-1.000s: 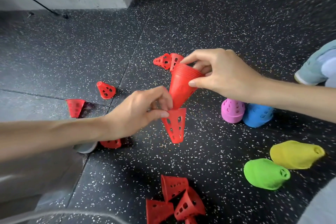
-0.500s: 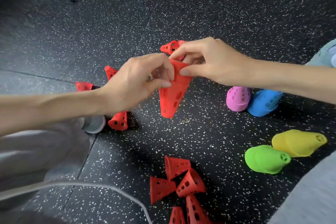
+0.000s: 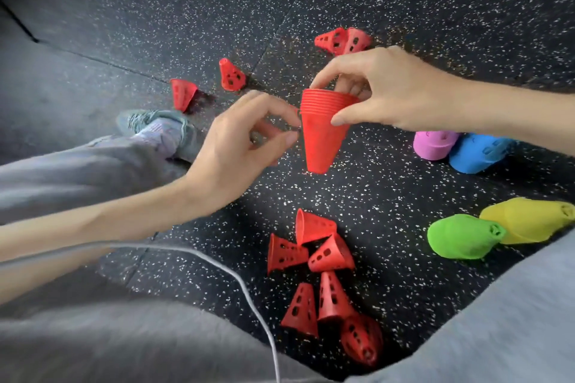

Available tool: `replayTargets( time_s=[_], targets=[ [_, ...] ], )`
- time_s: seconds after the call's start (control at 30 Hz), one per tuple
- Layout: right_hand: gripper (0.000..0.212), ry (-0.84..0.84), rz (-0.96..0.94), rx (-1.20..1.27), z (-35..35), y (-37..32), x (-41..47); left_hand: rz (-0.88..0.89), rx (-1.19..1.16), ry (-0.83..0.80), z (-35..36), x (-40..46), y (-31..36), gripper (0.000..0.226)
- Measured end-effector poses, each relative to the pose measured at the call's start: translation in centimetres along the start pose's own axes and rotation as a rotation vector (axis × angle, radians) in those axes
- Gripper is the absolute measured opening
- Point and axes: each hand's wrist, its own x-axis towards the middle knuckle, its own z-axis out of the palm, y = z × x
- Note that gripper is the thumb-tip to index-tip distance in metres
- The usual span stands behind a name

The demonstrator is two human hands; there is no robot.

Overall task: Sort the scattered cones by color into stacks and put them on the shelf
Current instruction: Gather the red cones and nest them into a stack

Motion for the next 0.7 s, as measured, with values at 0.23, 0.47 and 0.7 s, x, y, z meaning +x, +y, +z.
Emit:
replayTargets(
  time_s=[0.23,0.47,0.7],
  targets=[
    [0.043,-0.057,0.000,-0.043,0.3,0.3,-0.6,-0.396,0.168,-0.324,4.0,-6.3,-6.8,0.036],
    [0.041,-0.074,0.007,-0.038,0.5,0.5,-0.1,-0.616,0.373,-0.711,6.5,-9.9,-10.1,0.038],
    [0.040,-0.075,0.018,-0.018,0.8,1.2,-0.3,-0.524,0.371,-0.633,6.3,-7.8,-10.6,0.010]
  ],
)
